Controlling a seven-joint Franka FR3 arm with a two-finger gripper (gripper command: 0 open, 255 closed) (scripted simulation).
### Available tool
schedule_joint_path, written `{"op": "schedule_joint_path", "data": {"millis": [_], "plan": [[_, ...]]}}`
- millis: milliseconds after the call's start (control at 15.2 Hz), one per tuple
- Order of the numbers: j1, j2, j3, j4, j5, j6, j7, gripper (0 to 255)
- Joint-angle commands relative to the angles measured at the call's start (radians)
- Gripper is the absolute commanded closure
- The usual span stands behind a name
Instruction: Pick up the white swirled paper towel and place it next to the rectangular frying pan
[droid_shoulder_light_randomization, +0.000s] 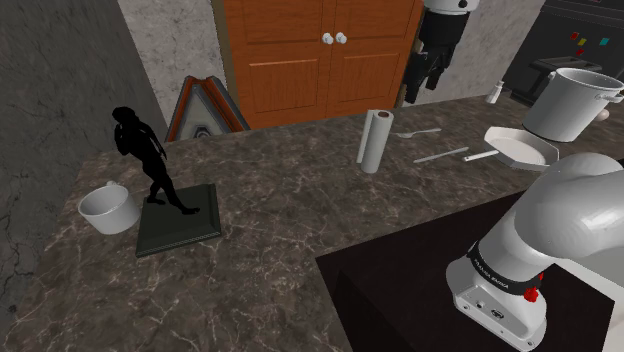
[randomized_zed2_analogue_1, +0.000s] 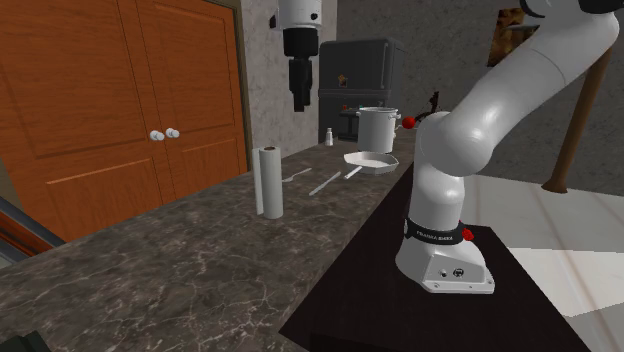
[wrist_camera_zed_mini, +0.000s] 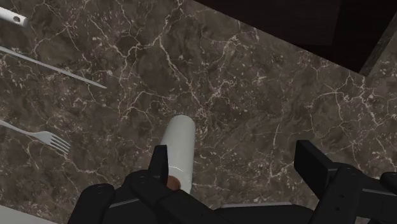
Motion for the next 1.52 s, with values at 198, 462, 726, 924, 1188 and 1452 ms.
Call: {"op": "schedule_joint_path", "data": {"millis": [198, 462, 726, 924, 1188, 1452], "plan": [[-0.018, 0.104, -0.015, 0.005, -0.015, 0.077, -0.001, 0], [-0.040, 0.251, -0.035, 0.030, -0.034, 0.171, -0.002, 0], [-0.061, 0.405, -0.054, 0.074, -0.049, 0.253, -0.001, 0], [-0.064, 0.427, -0.058, 0.057, -0.052, 0.289, 0.000, 0], [-0.066, 0.442, -0.061, 0.016, -0.055, 0.345, 0.001, 0], [-0.067, 0.449, -0.062, 0.000, -0.056, 0.368, 0.001, 0]]}}
